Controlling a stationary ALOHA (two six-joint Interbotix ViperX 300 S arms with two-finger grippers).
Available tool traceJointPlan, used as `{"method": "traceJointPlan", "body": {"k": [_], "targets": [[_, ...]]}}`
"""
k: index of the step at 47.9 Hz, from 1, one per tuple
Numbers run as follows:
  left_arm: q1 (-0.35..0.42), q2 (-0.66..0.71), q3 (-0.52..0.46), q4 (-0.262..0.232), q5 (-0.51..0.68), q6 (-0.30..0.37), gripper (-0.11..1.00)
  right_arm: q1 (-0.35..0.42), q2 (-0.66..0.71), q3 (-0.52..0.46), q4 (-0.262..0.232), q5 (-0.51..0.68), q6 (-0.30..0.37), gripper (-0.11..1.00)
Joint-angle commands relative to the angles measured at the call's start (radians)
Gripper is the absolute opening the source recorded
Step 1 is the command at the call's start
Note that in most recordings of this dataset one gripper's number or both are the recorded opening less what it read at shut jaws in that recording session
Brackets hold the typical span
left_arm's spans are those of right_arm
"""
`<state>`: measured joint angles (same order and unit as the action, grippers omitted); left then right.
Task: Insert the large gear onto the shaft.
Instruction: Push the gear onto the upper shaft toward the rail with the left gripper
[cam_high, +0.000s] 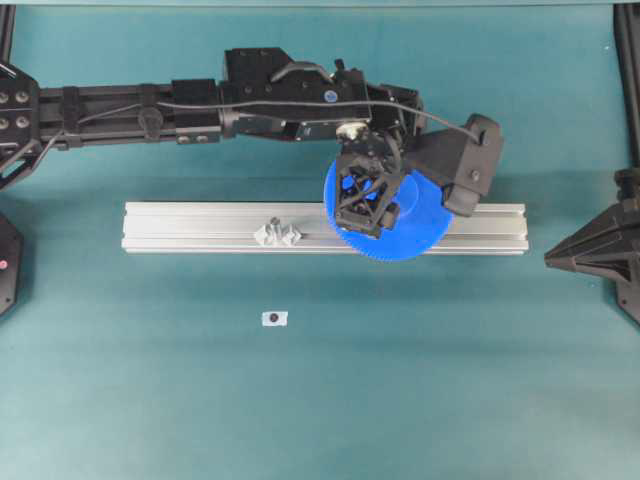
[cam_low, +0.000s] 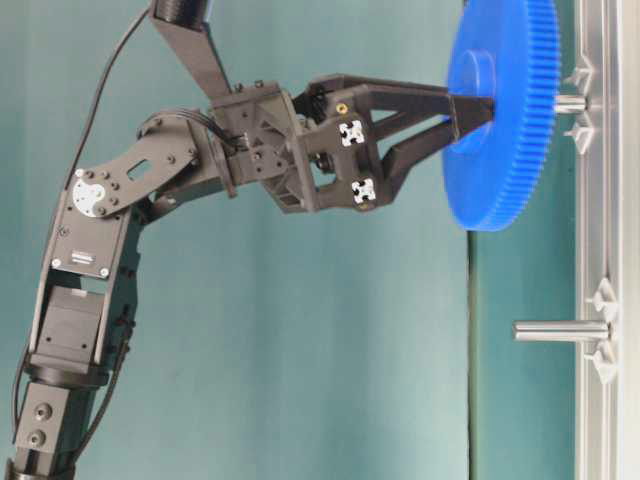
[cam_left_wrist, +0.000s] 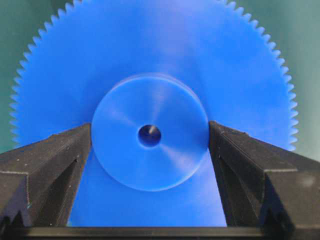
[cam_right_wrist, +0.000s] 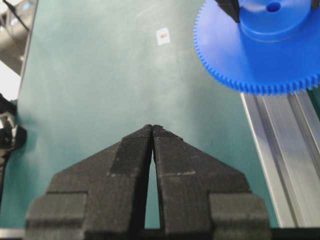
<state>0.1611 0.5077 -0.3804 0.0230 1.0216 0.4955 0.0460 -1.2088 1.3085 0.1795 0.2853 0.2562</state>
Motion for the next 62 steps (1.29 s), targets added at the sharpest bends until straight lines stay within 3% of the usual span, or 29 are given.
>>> {"method": "traceJointPlan", "body": {"k": [1,15,30,44,62], "targets": [[0.061,-0.029,-0.038,0.008,-0.011,-0.003,0.87,-0.002,0.006,-0.015,0.000,-0.011,0.008,0.11],[0.055,-0.023,-0.038,0.006,0.012,-0.005,0.89,-0.002,0.006,-0.014,0.000,-0.011,0.008,0.11],[0.000,-0.012,0.008,0.006,0.018,-0.009,0.89,-0.002,0.006,-0.012,0.000,-0.011,0.008,0.11],[-0.005,-0.026,0.074,0.008,-0.015,-0.078,0.89,-0.002,0.005,-0.011,0.000,-0.014,0.008,0.11],[0.044,-0.029,0.005,0.008,-0.040,-0.054,0.89,-0.003,0.006,-0.015,0.000,-0.014,0.008,0.11]]}}
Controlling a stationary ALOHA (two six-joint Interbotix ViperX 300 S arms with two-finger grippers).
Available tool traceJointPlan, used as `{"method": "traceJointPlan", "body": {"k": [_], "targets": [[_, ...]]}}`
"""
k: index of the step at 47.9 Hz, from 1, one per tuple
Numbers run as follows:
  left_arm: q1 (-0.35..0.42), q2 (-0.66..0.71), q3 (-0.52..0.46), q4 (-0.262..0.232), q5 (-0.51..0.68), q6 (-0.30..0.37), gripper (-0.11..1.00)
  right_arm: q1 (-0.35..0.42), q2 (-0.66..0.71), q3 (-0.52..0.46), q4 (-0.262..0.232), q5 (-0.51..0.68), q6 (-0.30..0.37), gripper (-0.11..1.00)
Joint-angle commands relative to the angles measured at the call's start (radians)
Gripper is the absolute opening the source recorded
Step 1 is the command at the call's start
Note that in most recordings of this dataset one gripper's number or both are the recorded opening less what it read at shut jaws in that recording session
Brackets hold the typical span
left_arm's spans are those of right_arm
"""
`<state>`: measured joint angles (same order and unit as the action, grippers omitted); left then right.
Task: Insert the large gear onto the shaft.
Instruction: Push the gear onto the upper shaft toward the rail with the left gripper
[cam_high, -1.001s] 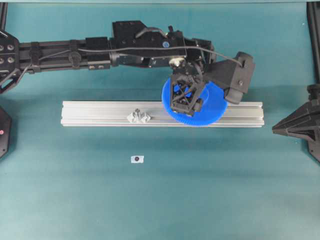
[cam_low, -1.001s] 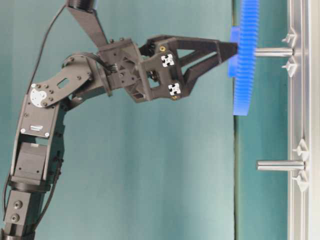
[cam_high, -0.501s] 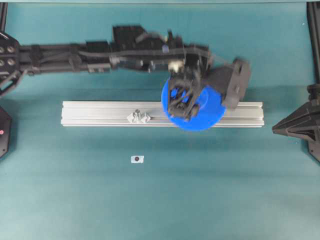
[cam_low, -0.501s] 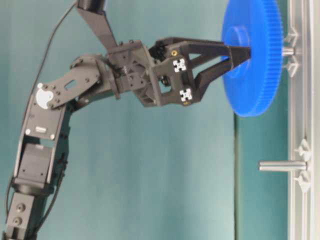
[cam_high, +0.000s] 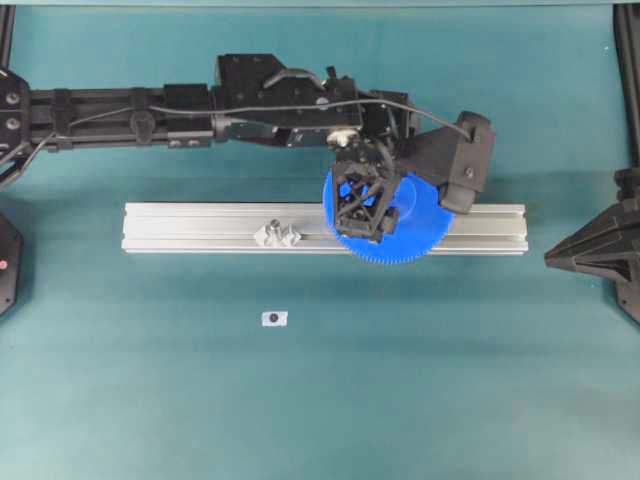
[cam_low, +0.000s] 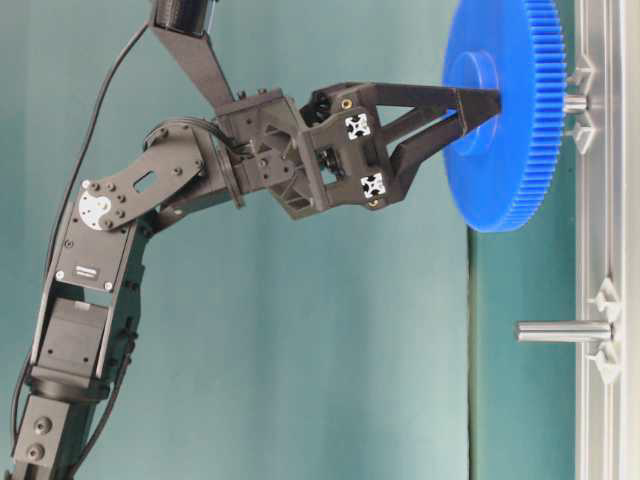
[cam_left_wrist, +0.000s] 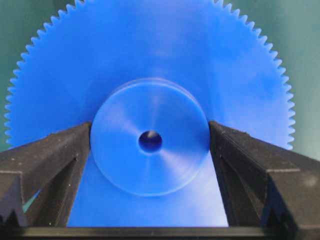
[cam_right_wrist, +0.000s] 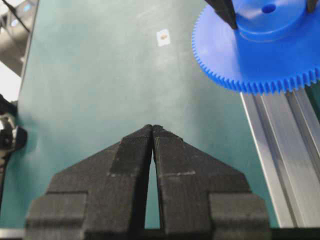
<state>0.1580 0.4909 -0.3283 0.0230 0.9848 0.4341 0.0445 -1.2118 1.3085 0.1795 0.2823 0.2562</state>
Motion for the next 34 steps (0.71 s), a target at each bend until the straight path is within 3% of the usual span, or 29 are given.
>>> {"method": "traceJointPlan", "body": {"k": [1,14,34], "targets": [[0.048,-0.009,-0.057,0.006,0.002,0.009,0.89,0.000,0.009,-0.015,0.002,-0.011,0.008,0.11],[0.040,0.028,-0.137,0.008,0.057,0.021,0.89,0.000,0.009,-0.017,0.002,-0.009,0.008,0.11],[-0.011,0.031,-0.141,0.006,0.094,0.000,0.89,0.000,0.008,-0.012,0.002,-0.009,0.008,0.11]]}}
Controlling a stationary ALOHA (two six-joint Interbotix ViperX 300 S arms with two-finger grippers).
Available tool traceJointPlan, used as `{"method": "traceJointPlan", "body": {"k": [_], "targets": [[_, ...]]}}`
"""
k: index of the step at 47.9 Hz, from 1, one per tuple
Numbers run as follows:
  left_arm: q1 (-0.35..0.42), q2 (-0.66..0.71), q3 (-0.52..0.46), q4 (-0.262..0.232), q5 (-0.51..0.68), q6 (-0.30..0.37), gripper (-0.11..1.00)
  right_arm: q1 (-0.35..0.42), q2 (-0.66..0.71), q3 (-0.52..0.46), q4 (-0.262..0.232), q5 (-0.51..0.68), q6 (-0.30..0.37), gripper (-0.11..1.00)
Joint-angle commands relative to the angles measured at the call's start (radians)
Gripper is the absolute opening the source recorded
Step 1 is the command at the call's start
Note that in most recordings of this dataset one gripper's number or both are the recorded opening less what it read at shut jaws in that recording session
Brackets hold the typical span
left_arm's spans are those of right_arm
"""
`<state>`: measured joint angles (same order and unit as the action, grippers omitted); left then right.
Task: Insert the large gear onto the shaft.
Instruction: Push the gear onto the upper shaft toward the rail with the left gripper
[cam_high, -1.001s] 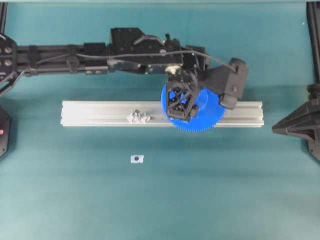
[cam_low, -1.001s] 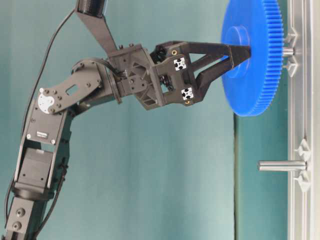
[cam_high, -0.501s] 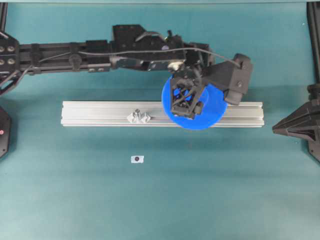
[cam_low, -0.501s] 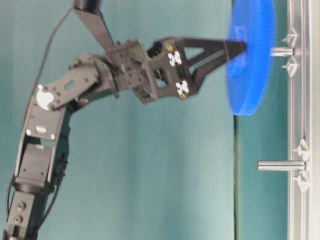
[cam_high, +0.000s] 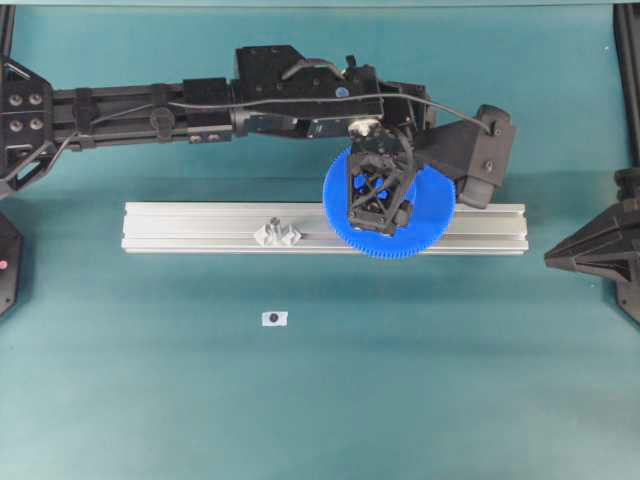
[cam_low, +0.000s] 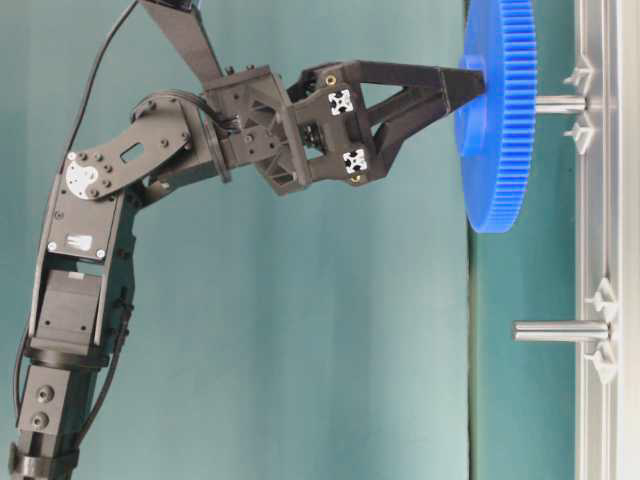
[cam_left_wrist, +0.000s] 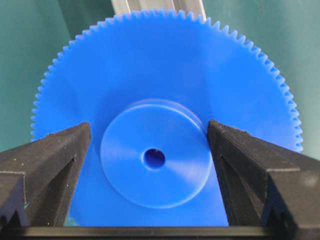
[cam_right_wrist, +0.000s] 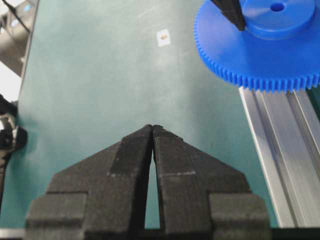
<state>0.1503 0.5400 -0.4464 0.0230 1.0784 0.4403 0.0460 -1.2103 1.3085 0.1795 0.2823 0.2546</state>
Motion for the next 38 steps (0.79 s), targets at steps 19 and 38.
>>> {"method": "traceJointPlan", "body": {"k": [19,38], "targets": [[-0.005,-0.023,-0.003,0.006,-0.031,-0.054,0.89,-0.002,0.006,-0.015,0.002,-0.011,0.009,0.11],[-0.005,-0.137,0.035,0.006,-0.003,-0.060,0.88,-0.002,0.006,-0.017,0.003,-0.011,0.009,0.11]]}}
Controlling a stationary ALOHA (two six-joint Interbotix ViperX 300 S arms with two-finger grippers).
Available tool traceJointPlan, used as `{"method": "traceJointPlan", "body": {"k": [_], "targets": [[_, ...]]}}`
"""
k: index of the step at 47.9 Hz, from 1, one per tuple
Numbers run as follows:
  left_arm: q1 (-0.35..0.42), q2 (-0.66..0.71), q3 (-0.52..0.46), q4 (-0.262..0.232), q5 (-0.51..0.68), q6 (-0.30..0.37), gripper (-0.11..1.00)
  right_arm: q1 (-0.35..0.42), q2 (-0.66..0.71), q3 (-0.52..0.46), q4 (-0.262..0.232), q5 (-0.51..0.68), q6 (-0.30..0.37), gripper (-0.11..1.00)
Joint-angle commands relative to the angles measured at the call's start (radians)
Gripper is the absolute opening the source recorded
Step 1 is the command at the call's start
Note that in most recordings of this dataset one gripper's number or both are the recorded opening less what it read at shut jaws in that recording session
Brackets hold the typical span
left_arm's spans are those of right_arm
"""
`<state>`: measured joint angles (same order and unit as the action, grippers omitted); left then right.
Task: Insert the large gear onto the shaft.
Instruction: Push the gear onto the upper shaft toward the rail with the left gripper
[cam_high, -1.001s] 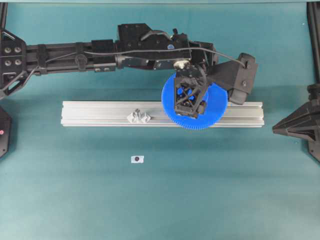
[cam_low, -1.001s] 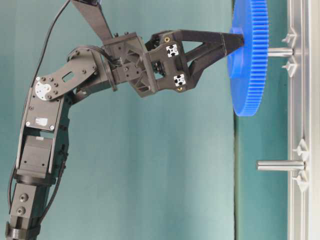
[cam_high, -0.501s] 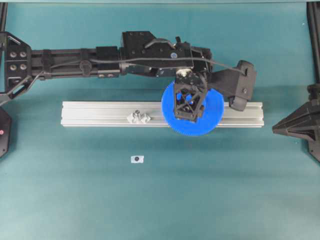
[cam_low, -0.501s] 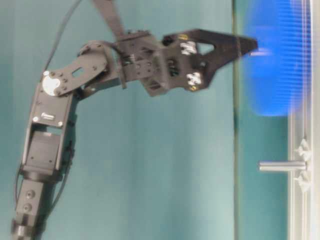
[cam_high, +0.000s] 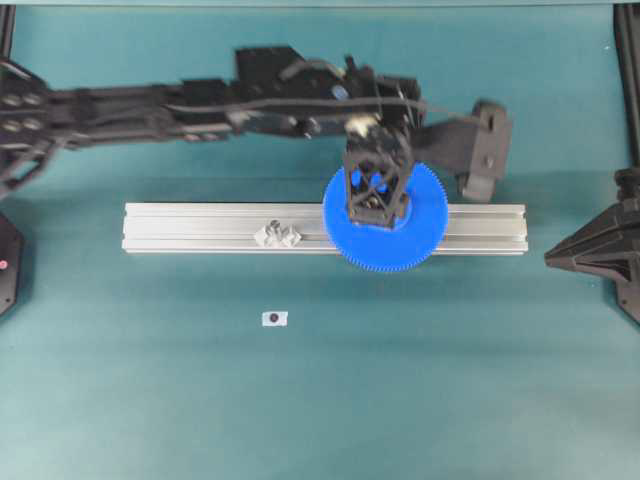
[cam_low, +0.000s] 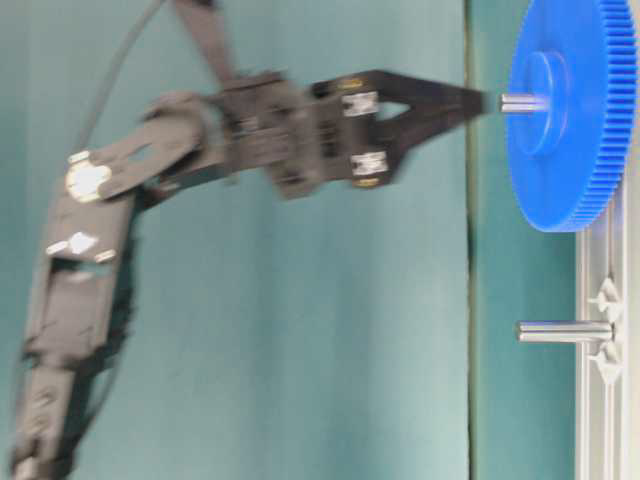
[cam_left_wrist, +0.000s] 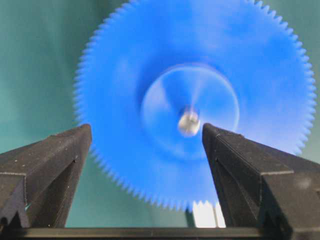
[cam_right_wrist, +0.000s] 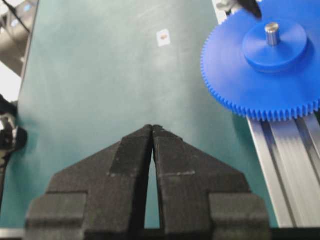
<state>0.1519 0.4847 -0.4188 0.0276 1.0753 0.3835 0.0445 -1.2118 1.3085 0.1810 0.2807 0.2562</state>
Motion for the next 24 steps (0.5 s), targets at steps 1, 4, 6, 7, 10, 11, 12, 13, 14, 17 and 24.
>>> {"method": "traceJointPlan", "body": {"k": [1,4,6,7,10,11,12,13,14,17,24], "targets": [[-0.008,-0.095,0.023,0.002,0.000,-0.006,0.88,-0.002,0.008,-0.017,0.002,-0.009,0.008,0.11],[-0.011,-0.126,0.049,0.002,-0.002,-0.012,0.88,0.000,0.008,-0.017,0.000,-0.009,0.008,0.11],[-0.014,-0.146,0.071,0.002,-0.005,-0.018,0.88,0.000,0.008,-0.017,0.002,-0.008,0.008,0.11],[-0.014,-0.156,0.081,0.002,-0.006,-0.023,0.88,-0.002,0.009,-0.017,0.000,-0.006,0.008,0.11],[-0.020,-0.190,0.114,0.002,-0.009,-0.043,0.88,0.000,0.008,-0.015,0.000,-0.005,0.008,0.11],[-0.023,-0.202,0.126,0.002,-0.011,-0.049,0.88,0.000,0.008,-0.015,0.000,-0.005,0.008,0.11],[-0.026,-0.215,0.138,0.002,-0.014,-0.057,0.88,-0.002,0.008,-0.015,0.000,-0.005,0.008,0.11],[-0.028,-0.227,0.150,0.002,-0.017,-0.064,0.88,0.000,0.006,-0.014,0.000,-0.003,0.008,0.11],[-0.031,-0.236,0.164,0.002,-0.021,-0.071,0.88,0.000,0.006,-0.014,0.000,-0.005,0.008,0.11],[-0.041,-0.275,0.209,0.002,-0.038,-0.091,0.88,0.000,0.006,-0.014,0.000,-0.005,0.008,0.11],[-0.060,-0.360,0.328,0.002,-0.101,-0.129,0.88,0.000,0.005,-0.014,-0.003,-0.002,0.006,0.11]]}}
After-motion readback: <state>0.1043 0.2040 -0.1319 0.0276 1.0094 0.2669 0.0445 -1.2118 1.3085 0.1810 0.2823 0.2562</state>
